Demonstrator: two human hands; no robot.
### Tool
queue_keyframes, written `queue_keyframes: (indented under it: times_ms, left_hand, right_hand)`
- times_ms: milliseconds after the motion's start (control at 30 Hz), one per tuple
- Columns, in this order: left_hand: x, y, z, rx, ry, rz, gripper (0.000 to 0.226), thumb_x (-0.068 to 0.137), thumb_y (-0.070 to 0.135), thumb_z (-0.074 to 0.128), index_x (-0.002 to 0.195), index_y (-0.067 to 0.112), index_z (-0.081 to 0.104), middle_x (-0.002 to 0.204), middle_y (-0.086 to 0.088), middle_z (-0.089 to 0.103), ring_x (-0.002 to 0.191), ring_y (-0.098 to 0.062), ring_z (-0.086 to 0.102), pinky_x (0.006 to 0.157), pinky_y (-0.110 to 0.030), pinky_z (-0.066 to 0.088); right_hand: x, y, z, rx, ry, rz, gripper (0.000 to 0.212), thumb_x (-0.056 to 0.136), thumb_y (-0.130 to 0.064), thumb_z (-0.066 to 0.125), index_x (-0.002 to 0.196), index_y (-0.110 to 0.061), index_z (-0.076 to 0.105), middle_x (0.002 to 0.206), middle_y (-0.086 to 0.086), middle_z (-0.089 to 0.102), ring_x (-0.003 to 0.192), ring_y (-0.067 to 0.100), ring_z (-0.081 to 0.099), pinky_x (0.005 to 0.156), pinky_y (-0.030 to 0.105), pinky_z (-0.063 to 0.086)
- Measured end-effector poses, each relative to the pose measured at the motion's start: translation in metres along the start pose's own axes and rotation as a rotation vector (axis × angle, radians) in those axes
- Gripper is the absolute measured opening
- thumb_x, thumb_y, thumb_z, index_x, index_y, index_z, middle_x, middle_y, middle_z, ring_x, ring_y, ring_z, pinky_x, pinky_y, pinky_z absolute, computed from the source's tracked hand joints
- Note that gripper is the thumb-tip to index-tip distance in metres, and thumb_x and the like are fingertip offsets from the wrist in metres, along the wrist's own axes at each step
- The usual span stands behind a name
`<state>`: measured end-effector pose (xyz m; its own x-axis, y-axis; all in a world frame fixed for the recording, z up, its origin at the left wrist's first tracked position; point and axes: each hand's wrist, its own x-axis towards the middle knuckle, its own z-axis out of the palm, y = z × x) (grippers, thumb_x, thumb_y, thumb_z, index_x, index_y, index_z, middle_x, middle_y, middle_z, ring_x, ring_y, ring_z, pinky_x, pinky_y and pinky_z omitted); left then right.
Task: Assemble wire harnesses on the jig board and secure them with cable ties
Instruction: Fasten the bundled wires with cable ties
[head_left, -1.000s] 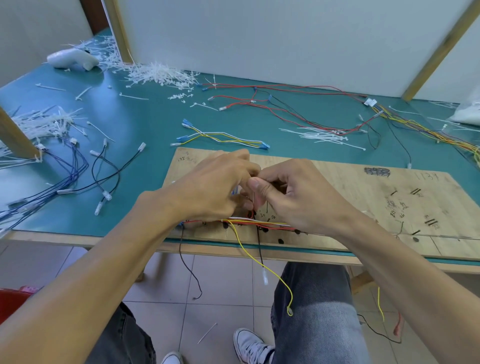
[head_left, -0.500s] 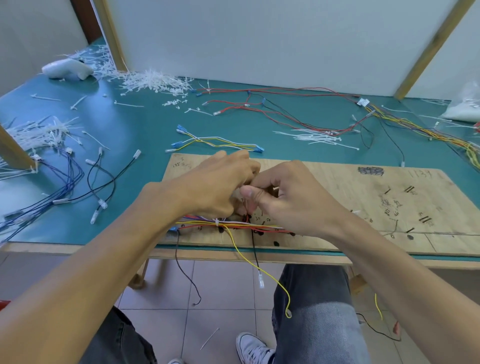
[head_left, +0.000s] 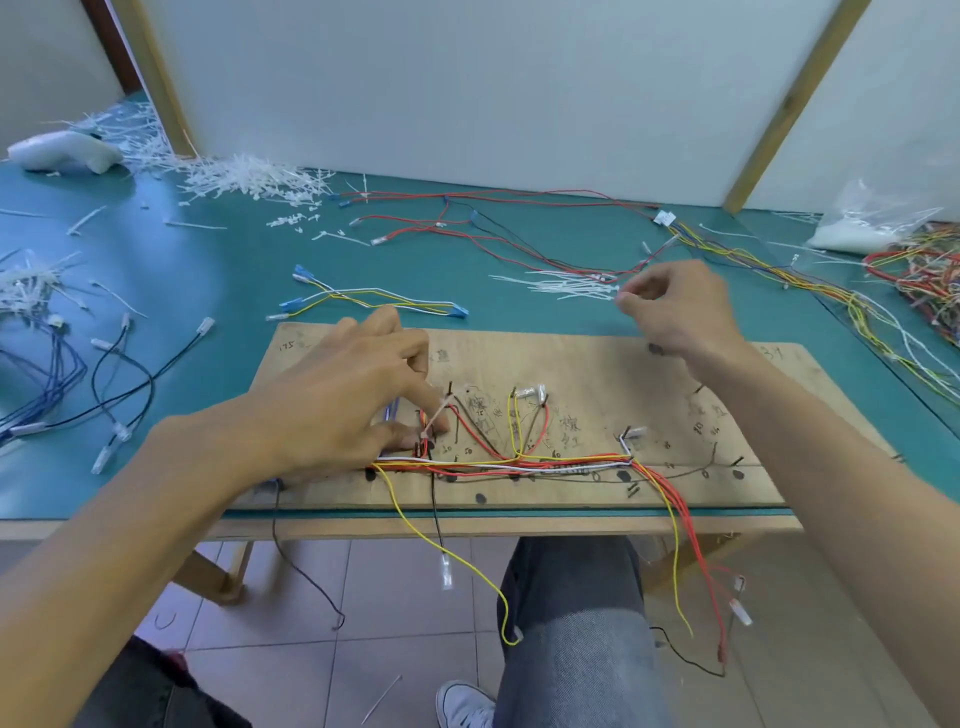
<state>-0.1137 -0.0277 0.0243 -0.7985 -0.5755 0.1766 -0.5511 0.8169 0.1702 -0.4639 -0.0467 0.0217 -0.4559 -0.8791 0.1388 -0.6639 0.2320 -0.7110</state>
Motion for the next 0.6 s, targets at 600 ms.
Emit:
queue_keyframes:
  times_ms: [600]
  left_hand:
    - [-0.007,0.022,-0.007,-0.108,-0.046,-0.183,0.030,0.083,0.032,0.086,0.094,0.058,0.075,0.087,0.018,0.049,0.092,-0.006,0.041,0.086,-0.041,0.035]
  right_hand:
    - [0.051,0.035,-0.030,-0.635,0.132,-0.172,0.010,0.103,-0.010,0.060,0.111,-0.007,0.065,0.112,0.022,0.068,0.109,0.044,0.062,0.082,0.045,0.047]
